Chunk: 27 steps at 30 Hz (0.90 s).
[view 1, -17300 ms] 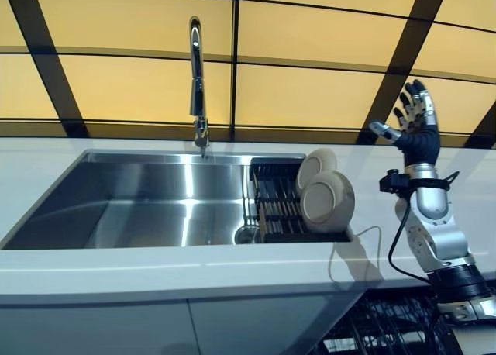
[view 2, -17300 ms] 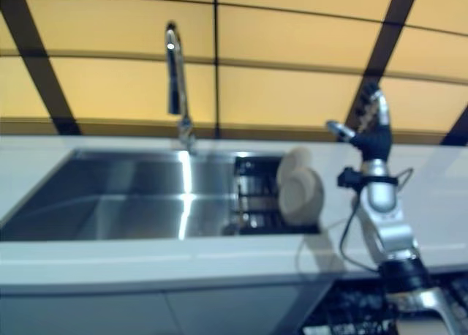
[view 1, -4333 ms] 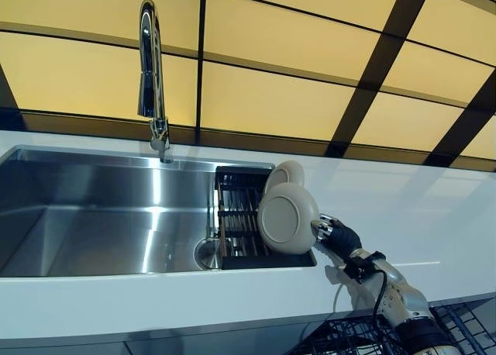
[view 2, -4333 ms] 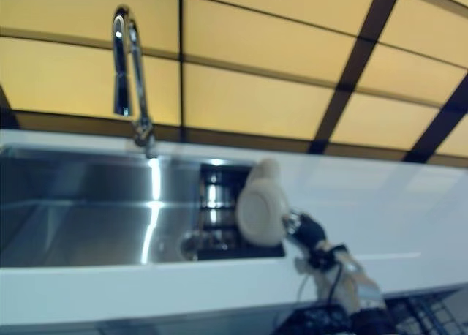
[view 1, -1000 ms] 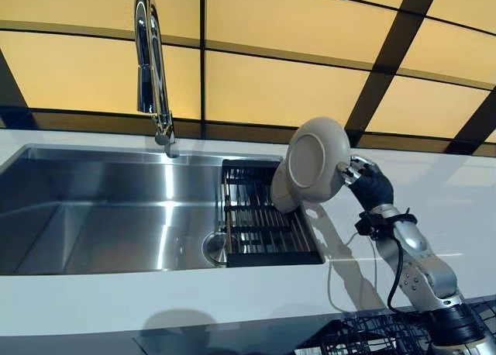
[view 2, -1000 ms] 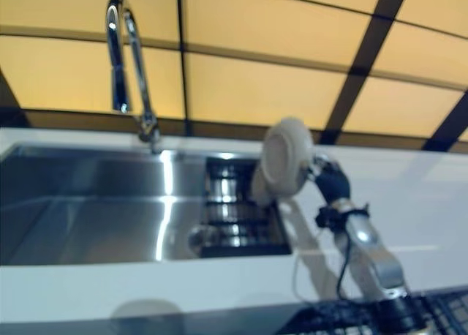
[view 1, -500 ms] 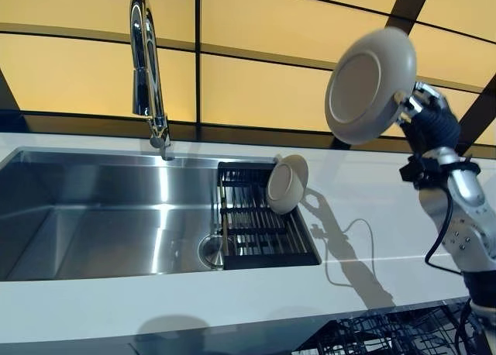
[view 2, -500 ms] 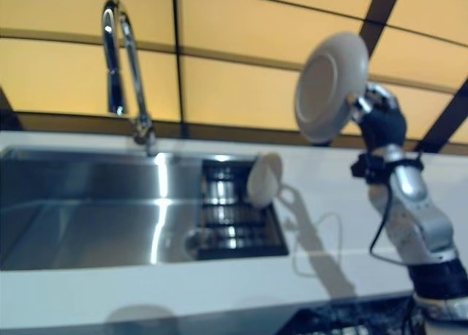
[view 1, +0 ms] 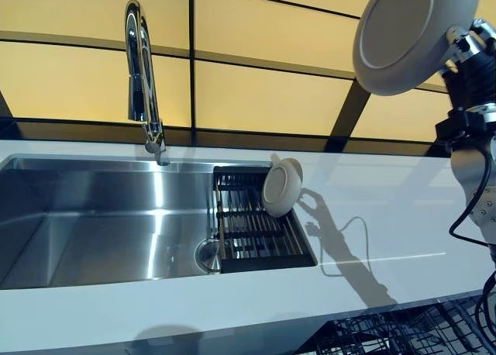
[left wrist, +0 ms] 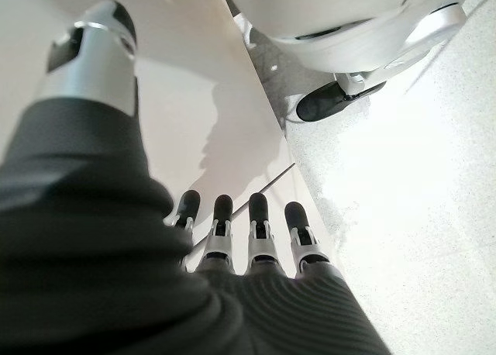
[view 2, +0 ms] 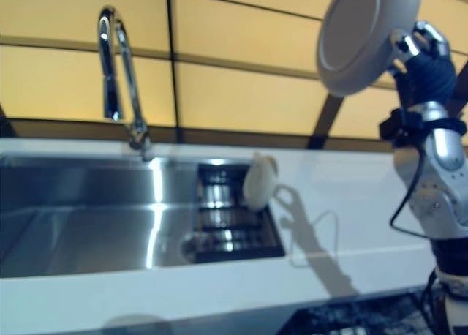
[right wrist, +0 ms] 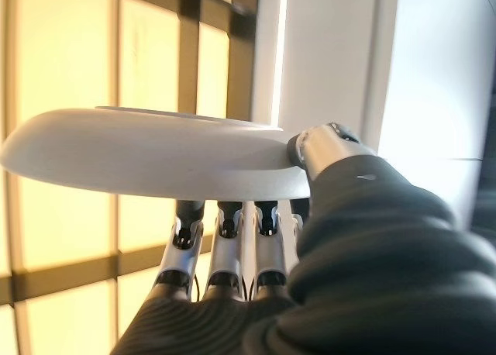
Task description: Take plates into dishwasher
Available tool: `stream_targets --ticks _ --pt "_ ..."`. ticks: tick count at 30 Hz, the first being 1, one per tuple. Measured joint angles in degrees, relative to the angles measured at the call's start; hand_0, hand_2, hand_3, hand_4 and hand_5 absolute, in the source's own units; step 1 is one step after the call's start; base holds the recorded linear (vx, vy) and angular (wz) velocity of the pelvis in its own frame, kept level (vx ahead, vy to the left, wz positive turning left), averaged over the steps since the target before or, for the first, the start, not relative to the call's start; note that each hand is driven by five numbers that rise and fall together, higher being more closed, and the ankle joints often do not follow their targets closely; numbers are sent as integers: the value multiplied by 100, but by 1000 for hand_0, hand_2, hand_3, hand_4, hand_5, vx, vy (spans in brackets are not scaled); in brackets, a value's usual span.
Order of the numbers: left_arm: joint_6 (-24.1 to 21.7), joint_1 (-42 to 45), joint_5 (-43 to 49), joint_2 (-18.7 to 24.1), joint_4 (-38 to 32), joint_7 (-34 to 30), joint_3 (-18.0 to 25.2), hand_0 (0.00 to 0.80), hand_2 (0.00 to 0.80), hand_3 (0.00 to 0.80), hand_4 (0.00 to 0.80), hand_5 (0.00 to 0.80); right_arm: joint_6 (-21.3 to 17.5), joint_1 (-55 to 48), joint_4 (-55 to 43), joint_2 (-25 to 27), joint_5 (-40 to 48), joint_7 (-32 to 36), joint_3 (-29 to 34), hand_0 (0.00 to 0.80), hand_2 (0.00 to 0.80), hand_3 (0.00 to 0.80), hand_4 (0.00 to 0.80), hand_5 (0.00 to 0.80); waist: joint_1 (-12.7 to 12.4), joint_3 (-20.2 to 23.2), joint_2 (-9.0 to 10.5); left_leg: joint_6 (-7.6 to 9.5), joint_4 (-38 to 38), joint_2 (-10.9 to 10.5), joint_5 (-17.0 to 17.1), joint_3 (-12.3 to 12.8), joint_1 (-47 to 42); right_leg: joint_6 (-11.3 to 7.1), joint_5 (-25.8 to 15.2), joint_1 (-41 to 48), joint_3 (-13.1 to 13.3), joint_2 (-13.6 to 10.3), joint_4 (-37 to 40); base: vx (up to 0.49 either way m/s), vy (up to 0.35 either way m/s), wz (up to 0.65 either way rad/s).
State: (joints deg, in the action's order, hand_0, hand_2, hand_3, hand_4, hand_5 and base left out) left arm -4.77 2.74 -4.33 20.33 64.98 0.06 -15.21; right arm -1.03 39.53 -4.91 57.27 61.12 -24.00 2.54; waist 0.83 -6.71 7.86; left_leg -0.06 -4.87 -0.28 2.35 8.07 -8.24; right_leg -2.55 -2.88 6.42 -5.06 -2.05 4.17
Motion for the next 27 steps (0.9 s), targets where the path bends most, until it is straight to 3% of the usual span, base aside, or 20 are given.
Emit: stream_targets --ticks 6,14,16,18,19,21,22,23,24,25,27 --pt "-3 52 -105 8 17 1 -85 0 0 0 0 0 -524 -42 99 86 -210 -30 277 800 800 800 800 800 69 36 -25 19 0 -8 -21 119 3 -3 -2 -87 140 -5 -66 -19 56 -10" --pt "-11 134 -89 82 72 -6 -83 0 0 0 0 0 -527 -1412 328 134 -99 377 1300 800 800 800 800 800 313 69 37 53 -2 -14 -75 337 1 -59 10 -270 312 -12 -191 18 6 -16" --pt "-21 170 -88 96 143 -7 -83 0 0 0 0 0 -517 -1721 430 134 56 471 1383 800 800 800 800 800 333 68 39 47 0 17 -107 518 -22 -123 -27 -345 277 -30 -226 71 10 -45" --pt "-10 231 -87 127 217 -16 -84 0 0 0 0 0 -480 -2067 550 130 242 659 1518 800 800 800 800 800 445 21 17 57 -4 107 -98 725 -19 -496 2 -558 152 -35 -443 -35 34 -48" --pt "-5 263 -88 127 230 -21 -85 0 0 0 0 0 -479 -2088 584 131 277 671 1539 800 800 800 800 800 510 7 16 53 3 100 -100 781 -28 -521 -36 -578 93 -51 -430 -112 20 -51" --pt "0 274 -91 149 213 -55 -106 0 0 0 0 0 -480 -2276 738 149 381 791 1834 800 800 800 800 800 583 -152 -70 69 -7 263 -84 1132 -9 -897 -392 -761 -226 29 -450 -170 -18 -73" --pt "1 269 -91 157 215 -63 -108 0 0 0 0 0 -480 -2304 815 155 431 829 1907 800 800 800 800 800 587 -200 -99 93 -6 326 -52 1251 18 -1009 -427 -770 -266 27 -409 -210 -48 -67" --pt "-10 256 -96 133 212 -58 -90 0 0 0 0 0 -486 -2313 956 185 504 870 2025 800 800 800 800 800 585 -253 -182 112 -19 418 -62 1390 92 -881 -353 -889 -544 -75 -756 -191 -66 -51" --pt "-34 231 -100 112 211 -55 -94 0 0 0 0 0 -486 -2317 996 204 551 876 2119 800 800 800 800 800 553 -311 -298 113 -21 552 -61 1544 120 -832 -294 -977 -655 -220 -1233 -248 -101 -71" --pt "-75 196 -102 121 195 -49 -106 0 0 0 0 0 -496 -2317 994 205 602 901 2206 800 800 800 800 800 462 -331 -376 109 13 687 -64 1673 182 -832 -199 -1064 -674 -409 -1688 -266 -129 -64" --pt "-92 83 -106 121 180 -37 -225 0 0 0 0 0 -503 -2347 979 311 661 942 2372 800 800 800 800 800 491 -327 -389 85 90 792 39 1817 350 -872 117 -954 -468 -614 -2001 -275 -146 -18"
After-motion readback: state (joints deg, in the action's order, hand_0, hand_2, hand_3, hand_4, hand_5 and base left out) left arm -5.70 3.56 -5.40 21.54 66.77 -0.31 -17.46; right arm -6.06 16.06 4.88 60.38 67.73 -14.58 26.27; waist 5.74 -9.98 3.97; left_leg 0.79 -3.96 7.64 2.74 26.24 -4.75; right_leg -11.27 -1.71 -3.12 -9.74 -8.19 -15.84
